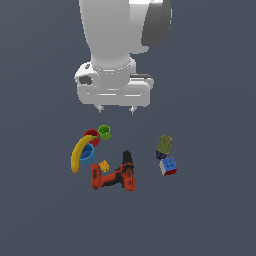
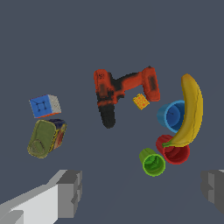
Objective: Pick up a designated object from a clutter of objects.
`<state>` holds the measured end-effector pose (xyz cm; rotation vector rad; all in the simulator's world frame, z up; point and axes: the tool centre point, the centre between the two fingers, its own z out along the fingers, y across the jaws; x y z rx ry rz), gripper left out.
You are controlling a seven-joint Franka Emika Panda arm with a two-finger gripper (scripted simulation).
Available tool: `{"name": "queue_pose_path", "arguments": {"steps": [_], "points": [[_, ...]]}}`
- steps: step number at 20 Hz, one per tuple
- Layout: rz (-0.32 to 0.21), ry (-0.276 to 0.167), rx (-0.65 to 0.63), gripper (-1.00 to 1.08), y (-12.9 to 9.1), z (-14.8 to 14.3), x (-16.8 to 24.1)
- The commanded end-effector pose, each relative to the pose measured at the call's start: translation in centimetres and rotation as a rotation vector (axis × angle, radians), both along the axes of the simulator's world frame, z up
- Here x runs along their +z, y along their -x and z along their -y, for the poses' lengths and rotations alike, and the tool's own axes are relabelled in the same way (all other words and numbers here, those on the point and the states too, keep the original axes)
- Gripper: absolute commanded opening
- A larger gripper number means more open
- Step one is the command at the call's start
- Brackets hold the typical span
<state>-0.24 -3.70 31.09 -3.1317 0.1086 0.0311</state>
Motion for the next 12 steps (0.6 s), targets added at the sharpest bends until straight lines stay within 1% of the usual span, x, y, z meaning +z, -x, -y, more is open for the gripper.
{"name": "queue_pose_path", "arguments": {"steps": [1, 8, 12], "points": [[0.000, 0.000, 0.000, 1.08, 0.00, 0.00, 0.00], [0.008, -0.017, -0.020, 1.08, -0.06, -0.45, 0.13], [0.008, -0.016, -0.018, 1.08, -0.14, -0.46, 0.06]]}}
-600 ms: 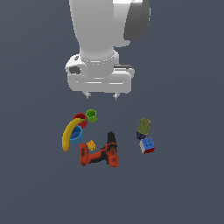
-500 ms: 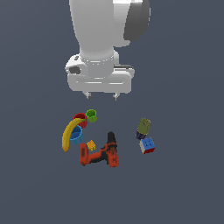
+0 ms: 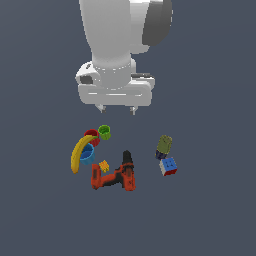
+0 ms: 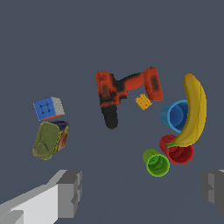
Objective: Pick up a designated object from a clutter of objects.
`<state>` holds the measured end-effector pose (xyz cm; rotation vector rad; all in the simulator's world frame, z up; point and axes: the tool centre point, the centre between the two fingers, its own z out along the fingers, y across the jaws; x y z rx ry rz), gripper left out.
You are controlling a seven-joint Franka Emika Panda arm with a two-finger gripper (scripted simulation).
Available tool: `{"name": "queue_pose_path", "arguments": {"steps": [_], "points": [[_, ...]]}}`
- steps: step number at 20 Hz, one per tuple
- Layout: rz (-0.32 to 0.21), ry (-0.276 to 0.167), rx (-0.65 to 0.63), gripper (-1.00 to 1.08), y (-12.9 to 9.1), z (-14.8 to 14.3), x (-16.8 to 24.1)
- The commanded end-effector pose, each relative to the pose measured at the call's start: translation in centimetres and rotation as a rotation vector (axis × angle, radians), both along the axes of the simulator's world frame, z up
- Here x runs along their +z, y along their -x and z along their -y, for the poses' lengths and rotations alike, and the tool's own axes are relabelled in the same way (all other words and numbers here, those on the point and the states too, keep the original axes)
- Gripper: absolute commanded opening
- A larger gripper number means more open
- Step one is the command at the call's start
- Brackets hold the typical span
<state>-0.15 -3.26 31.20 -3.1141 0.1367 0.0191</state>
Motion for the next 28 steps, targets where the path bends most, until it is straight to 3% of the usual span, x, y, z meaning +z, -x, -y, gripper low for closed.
{"name": "queue_pose_path", "arguments": {"steps": [1, 13, 28], "points": [[0.002, 0.000, 0.001, 1.08, -0.1, 0.0, -0.1], [0.054, 0.002, 0.053, 1.08, -4.0, -0.6, -4.1], [0.198, 0.003, 0.184, 1.08, -11.9, -2.5, -16.3]]}}
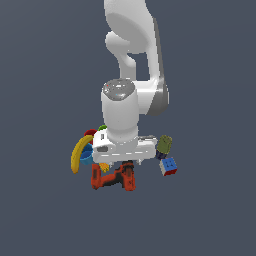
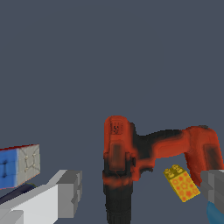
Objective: Pick up a designated object from a clutter of objects.
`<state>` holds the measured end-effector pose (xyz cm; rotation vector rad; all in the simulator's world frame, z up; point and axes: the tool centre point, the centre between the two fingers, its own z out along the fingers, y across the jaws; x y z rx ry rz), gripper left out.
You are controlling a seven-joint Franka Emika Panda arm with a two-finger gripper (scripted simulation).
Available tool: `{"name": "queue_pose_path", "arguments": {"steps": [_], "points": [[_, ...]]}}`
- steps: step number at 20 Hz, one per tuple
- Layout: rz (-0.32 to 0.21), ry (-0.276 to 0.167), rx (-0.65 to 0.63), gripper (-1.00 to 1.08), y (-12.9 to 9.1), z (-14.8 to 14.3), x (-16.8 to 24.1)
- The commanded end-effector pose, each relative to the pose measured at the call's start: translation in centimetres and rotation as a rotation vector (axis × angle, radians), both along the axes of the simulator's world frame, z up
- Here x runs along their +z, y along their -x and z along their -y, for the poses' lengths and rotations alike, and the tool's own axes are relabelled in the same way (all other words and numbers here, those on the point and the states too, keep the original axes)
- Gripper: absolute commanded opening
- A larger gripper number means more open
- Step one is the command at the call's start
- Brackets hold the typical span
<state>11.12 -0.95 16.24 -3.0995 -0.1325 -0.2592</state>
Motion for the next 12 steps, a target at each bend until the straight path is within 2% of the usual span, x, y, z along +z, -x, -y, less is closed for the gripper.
{"name": "queue_pose_path", "arguments": {"steps": [1, 12], "points": [[0.026, 0.000, 0.021, 1.08, -1.0, -0.4, -2.2], [0.097, -0.002, 0.075, 1.08, -3.2, -1.4, -8.8]]}}
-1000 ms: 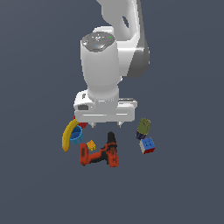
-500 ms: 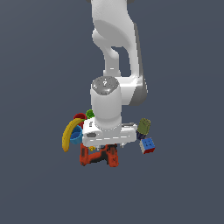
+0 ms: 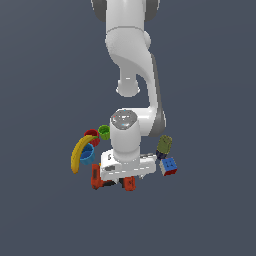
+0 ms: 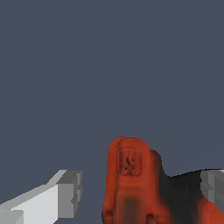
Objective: Pick up a designated object from a clutter of objects.
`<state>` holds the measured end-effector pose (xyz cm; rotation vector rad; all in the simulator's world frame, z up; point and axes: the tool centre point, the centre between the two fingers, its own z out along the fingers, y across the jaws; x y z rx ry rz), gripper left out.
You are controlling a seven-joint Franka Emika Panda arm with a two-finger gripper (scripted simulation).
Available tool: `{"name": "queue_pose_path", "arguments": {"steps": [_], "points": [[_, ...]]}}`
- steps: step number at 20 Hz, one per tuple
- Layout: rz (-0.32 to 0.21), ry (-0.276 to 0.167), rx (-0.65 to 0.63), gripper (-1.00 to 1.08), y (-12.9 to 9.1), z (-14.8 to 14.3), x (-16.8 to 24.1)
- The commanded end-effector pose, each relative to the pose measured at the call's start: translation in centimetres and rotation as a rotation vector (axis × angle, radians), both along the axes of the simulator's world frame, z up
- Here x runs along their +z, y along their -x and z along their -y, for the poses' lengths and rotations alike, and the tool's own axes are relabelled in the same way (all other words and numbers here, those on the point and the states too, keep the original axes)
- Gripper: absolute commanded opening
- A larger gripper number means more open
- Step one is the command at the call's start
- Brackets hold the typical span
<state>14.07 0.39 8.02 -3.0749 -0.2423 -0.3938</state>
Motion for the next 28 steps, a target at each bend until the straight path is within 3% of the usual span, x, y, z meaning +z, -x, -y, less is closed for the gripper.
{"name": "queue_pose_path", "arguments": {"steps": [1, 22, 23, 28], "points": [[0.012, 0.000, 0.008, 1.08, -0.3, -0.2, -0.9], [0.021, 0.000, 0.014, 1.08, -1.1, -0.4, -4.6], [0.021, 0.000, 0.014, -1.00, -1.1, -0.4, -4.6], [0.021, 0.000, 0.014, -1.00, -1.1, -0.4, -4.6]]}}
